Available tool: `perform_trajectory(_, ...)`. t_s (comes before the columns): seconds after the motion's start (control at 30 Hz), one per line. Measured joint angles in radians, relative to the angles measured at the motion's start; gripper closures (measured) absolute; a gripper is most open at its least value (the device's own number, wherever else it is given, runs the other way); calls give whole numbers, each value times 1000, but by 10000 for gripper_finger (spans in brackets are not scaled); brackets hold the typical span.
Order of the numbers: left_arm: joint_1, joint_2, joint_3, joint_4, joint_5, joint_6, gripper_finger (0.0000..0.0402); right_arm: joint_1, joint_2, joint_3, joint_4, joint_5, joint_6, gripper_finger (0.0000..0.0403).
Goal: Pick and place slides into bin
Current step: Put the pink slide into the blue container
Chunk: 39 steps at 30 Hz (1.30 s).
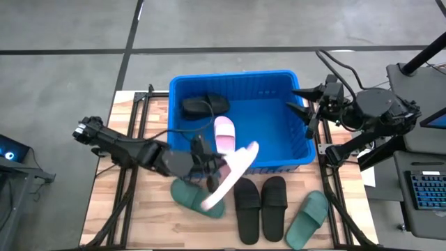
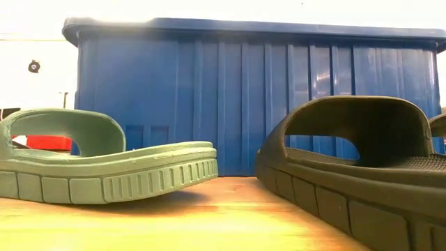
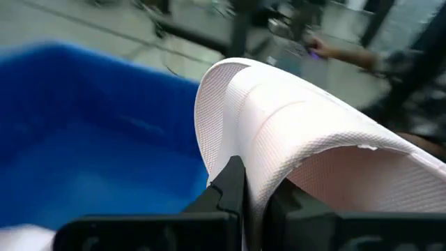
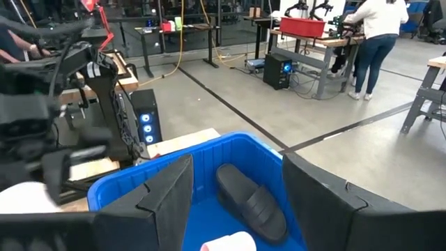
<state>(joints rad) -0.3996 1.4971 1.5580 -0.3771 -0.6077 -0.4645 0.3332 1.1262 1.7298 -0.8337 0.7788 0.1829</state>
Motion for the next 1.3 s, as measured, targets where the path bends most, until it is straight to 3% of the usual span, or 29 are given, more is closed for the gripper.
perform_trajectory(0.5,210,2,53,-132,-422,401,401,0,-52,0,2,0,0,193)
perform_trajectory(0.83,384,4,10,-350,-409,418,401,0,-60,0,1,1,-1,193)
perform_trajectory(0.93,414,4,-37,-369,-336,419,401,0,-56,0,1,4,-2,193)
perform_trajectory(1.03,431,4,-100,-375,-261,419,401,0,-56,0,0,7,-1,193)
perform_trajectory(1.3,431,5,-234,-426,-256,464,401,0,-56,0,1,8,-1,193)
